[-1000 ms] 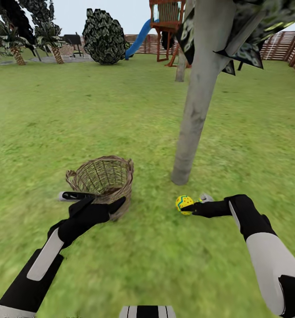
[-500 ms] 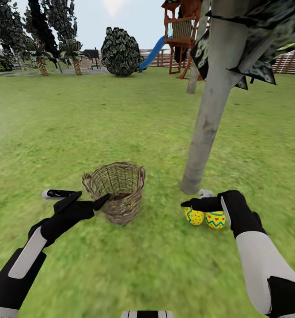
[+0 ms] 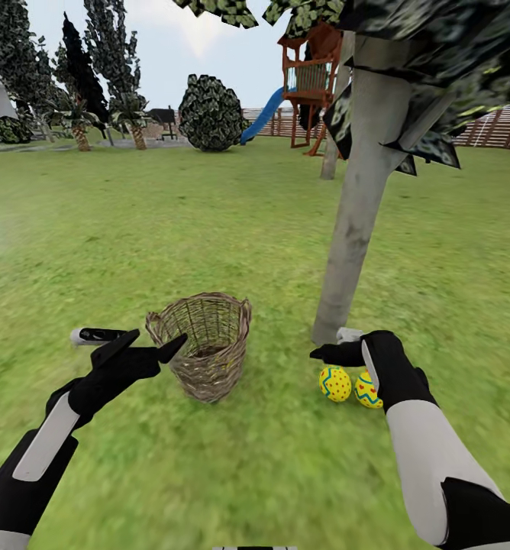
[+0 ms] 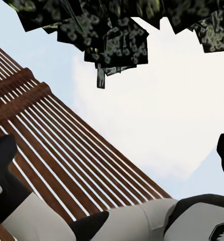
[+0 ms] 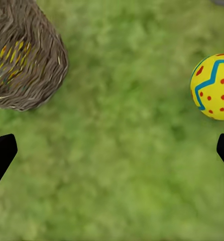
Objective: Take the three Easter eggs out of the wicker basket on the lawn in the garden, then place them on the lawn next to a single tree (choose any tree) so that all three eggs are next to the same tree and none are left in the basket.
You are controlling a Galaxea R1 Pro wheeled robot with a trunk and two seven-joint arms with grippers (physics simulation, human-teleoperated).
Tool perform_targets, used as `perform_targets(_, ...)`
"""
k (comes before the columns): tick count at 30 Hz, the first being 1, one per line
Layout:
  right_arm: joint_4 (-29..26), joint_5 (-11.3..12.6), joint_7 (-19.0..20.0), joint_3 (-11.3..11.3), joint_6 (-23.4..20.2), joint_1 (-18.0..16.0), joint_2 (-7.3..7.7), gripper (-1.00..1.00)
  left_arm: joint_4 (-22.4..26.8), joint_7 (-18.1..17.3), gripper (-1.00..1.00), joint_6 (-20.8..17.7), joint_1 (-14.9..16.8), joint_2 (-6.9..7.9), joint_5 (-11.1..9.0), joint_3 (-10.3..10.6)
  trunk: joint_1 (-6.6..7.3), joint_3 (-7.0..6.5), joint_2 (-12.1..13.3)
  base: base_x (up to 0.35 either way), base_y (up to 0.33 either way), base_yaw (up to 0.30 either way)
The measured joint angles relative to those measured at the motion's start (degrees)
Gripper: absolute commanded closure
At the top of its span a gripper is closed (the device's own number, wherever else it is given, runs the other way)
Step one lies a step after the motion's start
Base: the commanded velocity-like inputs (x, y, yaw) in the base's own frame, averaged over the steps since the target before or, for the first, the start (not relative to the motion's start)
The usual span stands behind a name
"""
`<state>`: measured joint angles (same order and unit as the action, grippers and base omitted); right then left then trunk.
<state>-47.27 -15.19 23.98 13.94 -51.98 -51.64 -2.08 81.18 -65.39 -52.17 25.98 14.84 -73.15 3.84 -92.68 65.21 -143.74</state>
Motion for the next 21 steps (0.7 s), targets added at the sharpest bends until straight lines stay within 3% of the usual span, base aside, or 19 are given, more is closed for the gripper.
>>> perform_targets(7,-0.1,-0.1,-1.1,-0.1,0.5,0.0,-0.63,-1.00,-3.3,-0.5,-1.00,0.6,-0.7,-0.31,-0.6,-3.2,-0.01,-0.01,0.0,0.000,0.000,0.000)
perform_targets(14,-1.0,0.0,0.2,-0.1,0.6,0.0,-0.66,-1.00,-7.2,-0.7,-1.00,0.6,-0.8,-0.36,-0.8,-3.8,0.00,-0.01,0.0,0.000,0.000,0.000)
perform_targets(15,-1.6,0.1,1.3,-0.1,0.5,0.0,-0.66,-1.00,-7.3,-0.7,-1.00,0.6,-0.8,-0.33,-0.7,-3.9,0.00,-0.01,0.0,0.000,0.000,0.000)
perform_targets(19,-6.5,0.0,13.2,0.0,0.3,1.6,-0.39,-1.00,-8.9,-0.6,-1.00,0.6,-0.8,-0.20,-0.6,-6.8,0.00,-0.01,0.0,0.058,0.033,0.000)
perform_targets(21,-8.2,-0.1,16.5,0.0,0.1,2.3,-0.25,-1.00,-10.2,-0.6,-1.00,0.6,-0.8,-0.19,-0.6,-7.9,0.01,-0.01,0.0,0.184,0.143,0.000)
